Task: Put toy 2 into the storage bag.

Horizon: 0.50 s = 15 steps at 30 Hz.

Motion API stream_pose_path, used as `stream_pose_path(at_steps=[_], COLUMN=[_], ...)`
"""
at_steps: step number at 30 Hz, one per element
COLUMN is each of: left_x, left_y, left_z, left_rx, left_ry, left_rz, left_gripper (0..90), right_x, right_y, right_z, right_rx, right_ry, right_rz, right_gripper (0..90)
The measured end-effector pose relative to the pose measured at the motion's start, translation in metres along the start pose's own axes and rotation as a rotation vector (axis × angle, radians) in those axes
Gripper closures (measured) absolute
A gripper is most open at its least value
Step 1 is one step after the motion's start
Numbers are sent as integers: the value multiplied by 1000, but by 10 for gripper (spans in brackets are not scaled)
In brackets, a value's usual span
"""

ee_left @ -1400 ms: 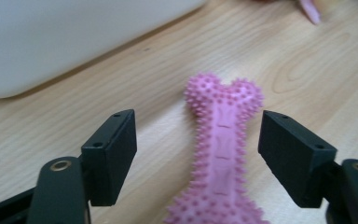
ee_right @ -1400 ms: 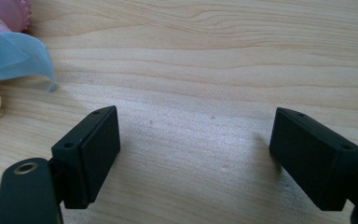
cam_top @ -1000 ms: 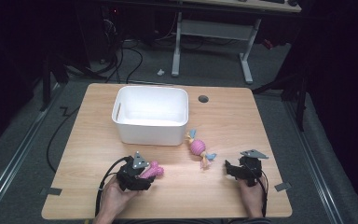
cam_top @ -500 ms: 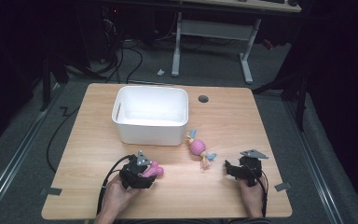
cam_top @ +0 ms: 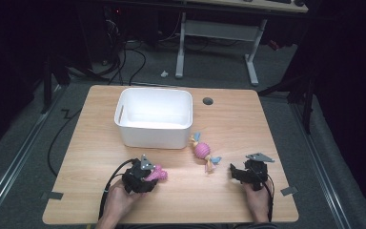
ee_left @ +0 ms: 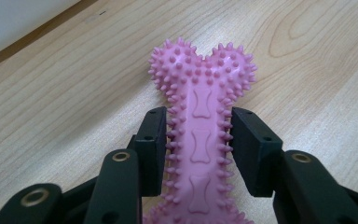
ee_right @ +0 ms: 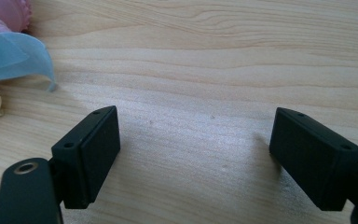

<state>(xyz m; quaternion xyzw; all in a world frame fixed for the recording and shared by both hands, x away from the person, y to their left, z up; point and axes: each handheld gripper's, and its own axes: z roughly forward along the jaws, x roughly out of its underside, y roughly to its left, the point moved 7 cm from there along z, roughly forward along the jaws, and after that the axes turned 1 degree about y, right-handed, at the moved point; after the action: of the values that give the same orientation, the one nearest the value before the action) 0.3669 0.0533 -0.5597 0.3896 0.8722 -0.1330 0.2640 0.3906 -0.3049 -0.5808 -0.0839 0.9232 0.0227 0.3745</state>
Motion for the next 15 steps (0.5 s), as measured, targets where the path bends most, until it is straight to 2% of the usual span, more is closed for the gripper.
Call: stream_pose_path(at_steps=[10,15], left_x=[-2,-7], left_y=[-2,6], left_z=[-8,-21], left_rx=[6,1], left_ry=[-18,-55], left_rz=[7,-11], left_gripper=[587,588], right_x=[0,0], right_y=[0,0], right_z=[0,0], right_rx=[0,0], right_ry=[-1,-1], right_rz=[-3,-5], right_gripper=[163,163])
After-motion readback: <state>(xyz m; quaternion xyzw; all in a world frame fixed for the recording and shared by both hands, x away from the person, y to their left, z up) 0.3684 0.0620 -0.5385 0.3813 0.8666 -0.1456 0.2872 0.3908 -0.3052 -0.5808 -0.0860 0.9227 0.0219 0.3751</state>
